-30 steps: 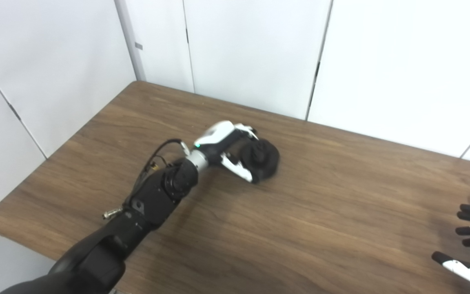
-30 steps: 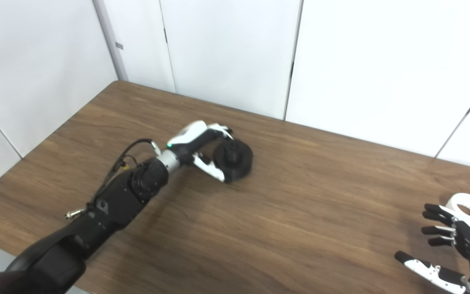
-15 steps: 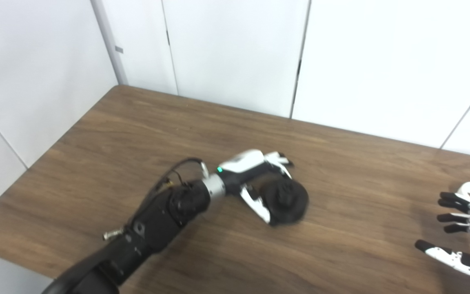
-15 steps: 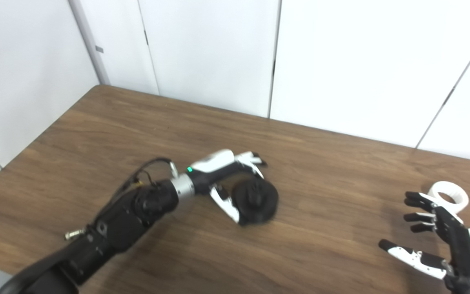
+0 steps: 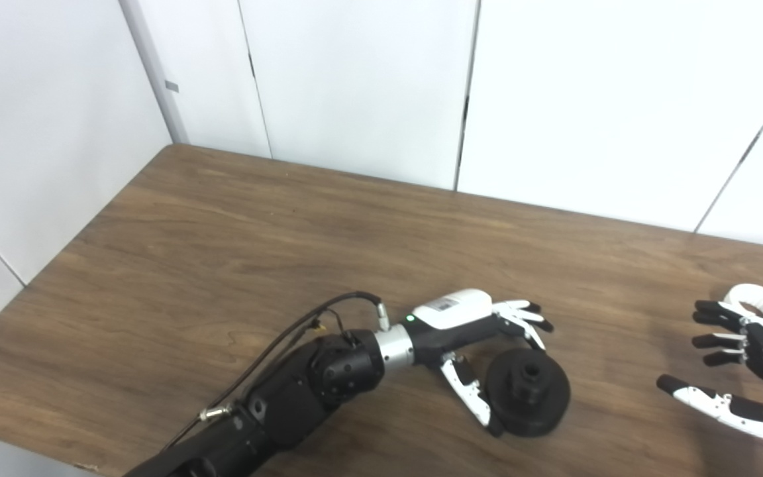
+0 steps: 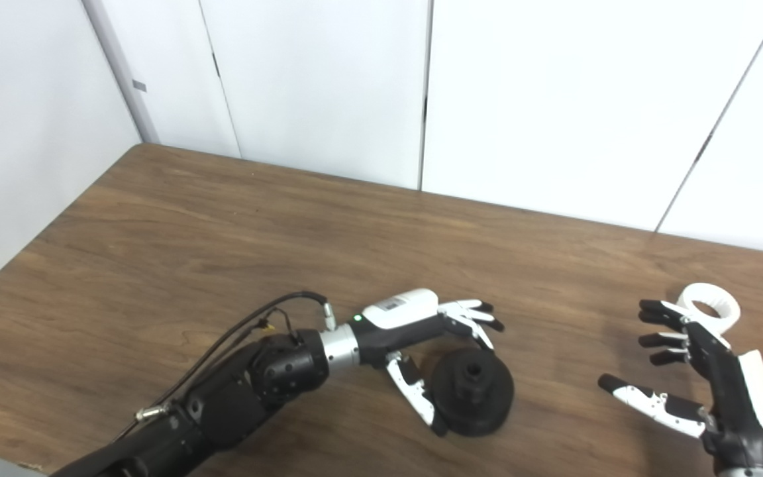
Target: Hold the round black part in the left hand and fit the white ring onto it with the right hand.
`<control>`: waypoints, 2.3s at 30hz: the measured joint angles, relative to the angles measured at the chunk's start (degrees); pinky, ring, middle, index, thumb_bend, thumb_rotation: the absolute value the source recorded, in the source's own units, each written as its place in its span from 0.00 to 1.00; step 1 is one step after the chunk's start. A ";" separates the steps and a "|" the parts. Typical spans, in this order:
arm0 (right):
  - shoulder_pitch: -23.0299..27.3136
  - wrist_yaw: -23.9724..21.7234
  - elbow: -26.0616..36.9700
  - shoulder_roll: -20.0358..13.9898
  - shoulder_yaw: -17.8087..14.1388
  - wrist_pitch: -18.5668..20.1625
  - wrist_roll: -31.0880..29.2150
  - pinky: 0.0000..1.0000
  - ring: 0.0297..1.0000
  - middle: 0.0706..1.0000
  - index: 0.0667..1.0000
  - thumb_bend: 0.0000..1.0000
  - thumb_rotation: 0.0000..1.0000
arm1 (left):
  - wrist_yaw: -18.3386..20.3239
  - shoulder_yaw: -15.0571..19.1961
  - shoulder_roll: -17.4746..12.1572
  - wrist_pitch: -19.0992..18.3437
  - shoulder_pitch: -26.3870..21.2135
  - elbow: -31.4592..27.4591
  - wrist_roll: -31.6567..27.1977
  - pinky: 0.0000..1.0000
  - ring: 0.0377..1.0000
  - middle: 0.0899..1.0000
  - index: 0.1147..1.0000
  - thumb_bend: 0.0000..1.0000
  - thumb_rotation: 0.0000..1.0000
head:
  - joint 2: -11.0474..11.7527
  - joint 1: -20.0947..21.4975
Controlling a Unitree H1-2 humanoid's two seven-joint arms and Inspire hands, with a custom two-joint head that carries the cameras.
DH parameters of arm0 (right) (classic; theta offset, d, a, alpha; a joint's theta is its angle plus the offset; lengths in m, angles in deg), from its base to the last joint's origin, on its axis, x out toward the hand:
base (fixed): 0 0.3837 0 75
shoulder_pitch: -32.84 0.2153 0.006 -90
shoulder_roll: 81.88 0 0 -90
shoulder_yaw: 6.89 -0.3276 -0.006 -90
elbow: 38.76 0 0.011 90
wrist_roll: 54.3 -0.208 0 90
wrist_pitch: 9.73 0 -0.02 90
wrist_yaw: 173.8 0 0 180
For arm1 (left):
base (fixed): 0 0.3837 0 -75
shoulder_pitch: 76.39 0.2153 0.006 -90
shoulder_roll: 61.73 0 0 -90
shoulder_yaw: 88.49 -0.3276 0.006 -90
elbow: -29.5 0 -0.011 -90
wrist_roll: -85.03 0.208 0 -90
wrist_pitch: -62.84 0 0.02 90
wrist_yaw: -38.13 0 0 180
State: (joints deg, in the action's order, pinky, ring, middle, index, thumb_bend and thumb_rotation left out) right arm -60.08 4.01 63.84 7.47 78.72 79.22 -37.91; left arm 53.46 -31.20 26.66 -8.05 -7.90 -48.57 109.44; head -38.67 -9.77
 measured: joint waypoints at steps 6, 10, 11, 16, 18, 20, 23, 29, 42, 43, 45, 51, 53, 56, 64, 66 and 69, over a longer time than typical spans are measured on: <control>0.05 0.17 0.93 0.98 0.28 0.05 0.63 0.52 0.61 0.72 0.73 0.65 0.15 | 0.64 -0.04 -0.16 0.99 0.09 -0.21 0.03 0.81 0.99 0.91 0.42 0.52 0.08 | -1.58 6.66; 0.22 0.22 1.71 1.80 0.96 0.63 1.53 0.52 0.61 0.72 0.73 0.65 0.13 | 2.51 0.66 -1.64 0.99 0.54 -1.53 -0.76 0.83 1.00 0.91 0.43 0.52 0.08 | -2.37 17.45; 0.44 0.24 2.17 2.19 1.34 0.74 2.19 0.52 0.61 0.72 0.73 0.64 0.14 | 3.12 0.89 -2.15 1.00 0.74 -2.01 -1.27 0.84 0.99 0.91 0.43 0.52 0.08 | -2.46 19.33; 2.16 0.41 3.53 4.96 3.93 2.37 5.86 0.51 0.61 0.72 0.74 0.63 0.18 | 4.89 1.99 -4.98 2.15 1.38 -3.06 -2.66 0.83 0.99 0.90 0.43 0.52 0.08 | -2.38 31.07; 3.36 0.40 3.58 6.25 4.86 3.79 7.68 0.50 0.61 0.71 0.73 0.63 0.19 | 5.80 2.53 -5.99 2.39 1.40 -3.08 -4.08 0.83 0.99 0.90 0.43 0.52 0.07 | -1.85 34.62; 4.76 0.41 3.70 7.28 5.55 5.06 9.16 0.50 0.61 0.71 0.73 0.63 0.20 | 6.59 2.91 -7.12 2.89 1.38 -3.05 -5.24 0.83 0.98 0.90 0.43 0.52 0.07 | -0.97 37.62; 6.54 0.49 3.70 8.02 6.48 5.35 11.08 0.49 0.60 0.70 0.73 0.63 0.19 | 7.61 3.45 -8.19 4.02 1.21 -2.64 -6.43 0.83 0.98 0.90 0.43 0.52 0.07 | 0.61 42.46; 10.73 1.01 3.54 8.46 6.77 6.27 13.95 0.48 0.58 0.69 0.72 0.63 0.18 | 8.17 3.86 -8.64 6.56 0.79 -0.57 -8.10 0.83 0.98 0.90 0.43 0.52 0.07 | 3.25 48.09; 20.68 -1.33 2.15 -1.95 6.16 11.75 22.88 0.51 0.63 0.71 0.73 0.64 0.27 | 8.35 4.49 -9.01 8.56 0.66 0.85 -8.94 0.82 0.98 0.89 0.43 0.52 0.07 | 4.22 47.82; 21.22 -2.18 1.93 -3.19 6.45 12.47 24.51 0.53 0.65 0.72 0.73 0.64 0.29 | 8.35 4.53 -9.04 8.56 0.71 0.79 -8.94 0.81 0.98 0.89 0.43 0.52 0.07 | 4.22 47.82; 22.38 -3.28 1.01 -5.42 7.00 13.48 26.92 0.55 0.67 0.73 0.73 0.64 0.31 | 8.34 4.59 -9.03 8.56 0.73 0.77 -8.93 0.81 0.97 0.89 0.43 0.52 0.07 | 4.22 47.82; 25.36 -7.95 -2.13 -9.67 7.47 15.83 29.04 0.64 0.79 0.79 0.74 0.66 0.35 | 8.36 4.71 -9.06 8.56 0.76 0.76 -8.95 0.82 0.97 0.89 0.43 0.52 0.07 | 4.57 47.65; 26.33 -10.70 -3.35 -11.20 7.93 16.81 29.12 0.66 0.82 0.81 0.75 0.68 0.38 | 8.45 4.76 -9.13 8.56 0.91 0.56 -8.95 0.81 0.97 0.89 0.43 0.52 0.07 | 4.65 47.65; 27.66 -16.20 -4.17 -13.90 9.43 18.98 29.24 0.73 0.86 0.84 0.75 0.71 0.44 | 8.45 4.99 -9.26 8.57 1.10 0.41 -8.98 0.81 0.97 0.89 0.43 0.52 0.07 | 4.83 47.65; 29.86 -25.11 -5.14 -18.09 13.32 21.98 31.57 0.89 0.87 0.83 0.75 0.76 0.43 | 8.58 4.98 -9.28 8.57 1.13 0.37 -9.01 0.81 0.97 0.89 0.43 0.52 0.07 | 5.09 47.82; 30.27 -26.06 -6.50 -18.55 13.44 22.09 31.56 0.90 0.88 0.83 0.75 0.76 0.44 | 8.65 4.98 -9.28 8.56 1.15 0.27 -9.01 0.81 0.97 0.89 0.43 0.52 0.07 | 5.09 47.65; 30.64 -27.38 -8.06 -19.35 13.54 22.55 31.52 0.93 0.89 0.83 0.77 0.76 0.46 | 9.18 5.05 -9.44 8.55 1.29 -0.08 -9.01 0.82 0.97 0.89 0.43 0.52 0.07 | 5.09 47.65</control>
State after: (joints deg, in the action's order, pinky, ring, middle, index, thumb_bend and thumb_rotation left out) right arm -29.43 -23.37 55.78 -11.88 92.26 101.77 -6.39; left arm 62.64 -26.15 17.22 0.50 -6.61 -48.65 100.43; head -33.57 37.88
